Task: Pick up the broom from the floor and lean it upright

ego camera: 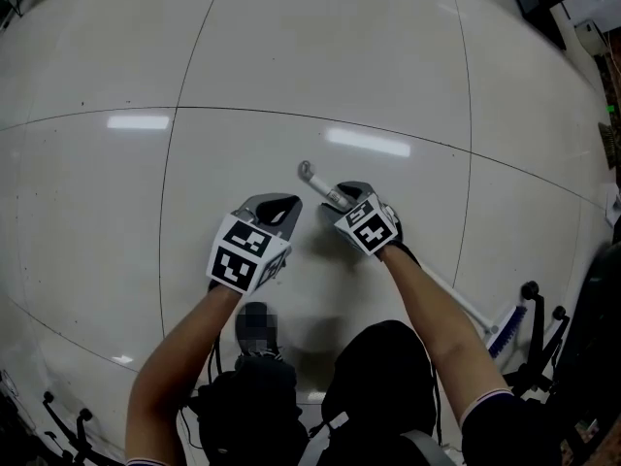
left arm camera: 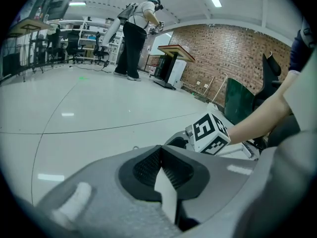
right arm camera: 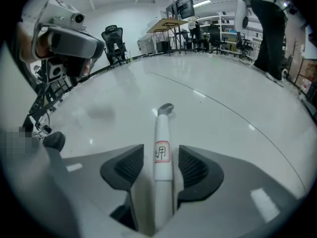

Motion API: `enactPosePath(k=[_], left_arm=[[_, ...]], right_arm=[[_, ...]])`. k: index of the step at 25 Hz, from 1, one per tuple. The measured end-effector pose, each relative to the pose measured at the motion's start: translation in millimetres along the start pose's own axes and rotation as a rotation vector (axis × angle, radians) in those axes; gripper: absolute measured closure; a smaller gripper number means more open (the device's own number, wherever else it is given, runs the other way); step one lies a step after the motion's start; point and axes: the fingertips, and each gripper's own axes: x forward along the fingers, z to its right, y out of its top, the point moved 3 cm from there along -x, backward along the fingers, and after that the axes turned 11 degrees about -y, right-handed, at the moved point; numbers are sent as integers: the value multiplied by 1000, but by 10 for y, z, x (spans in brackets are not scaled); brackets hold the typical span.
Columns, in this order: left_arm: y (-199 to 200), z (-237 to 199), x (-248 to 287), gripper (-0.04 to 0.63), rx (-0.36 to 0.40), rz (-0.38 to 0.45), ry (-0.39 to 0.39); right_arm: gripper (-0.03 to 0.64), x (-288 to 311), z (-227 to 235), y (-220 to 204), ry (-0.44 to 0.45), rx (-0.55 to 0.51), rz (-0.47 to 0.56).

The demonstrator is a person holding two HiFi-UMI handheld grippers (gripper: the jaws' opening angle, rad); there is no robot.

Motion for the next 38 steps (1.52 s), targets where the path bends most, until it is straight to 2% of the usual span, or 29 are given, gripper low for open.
enactPosePath(k=[1,2,8,14,17,21,27,32,38], left_arm=[[1,-11,-18,594,-5,8,5],[-2,-19,-30,594,-6,11,9],[46,27,-24,594,14,8,-4],[170,103,-50,594,82,-31,-24],[317,174,-203,594,90,-49,-30],[818,340,-522,594,99,-6,-30],[1710,777,-956,594,171,24,-40],[2475,1309,-1327,594,224,46,-79],[3309,2071,-1603,594,290,73,-133]], right_arm=[[438,17,18,-15,-20,-9,-1],[511,28,29,-26,-30,-22,-4],[520,-76,-9,14,30,-26,-36],[522,-495,98,296,17,7,58],[522,-833,154,600,2,38,135],[522,-1496,207,1119,-39,52,261],[522,-2693,320,1747,-114,52,383],[524,-3883,491,2163,-192,71,456],[525,-5194,749,2444,-312,140,492]])
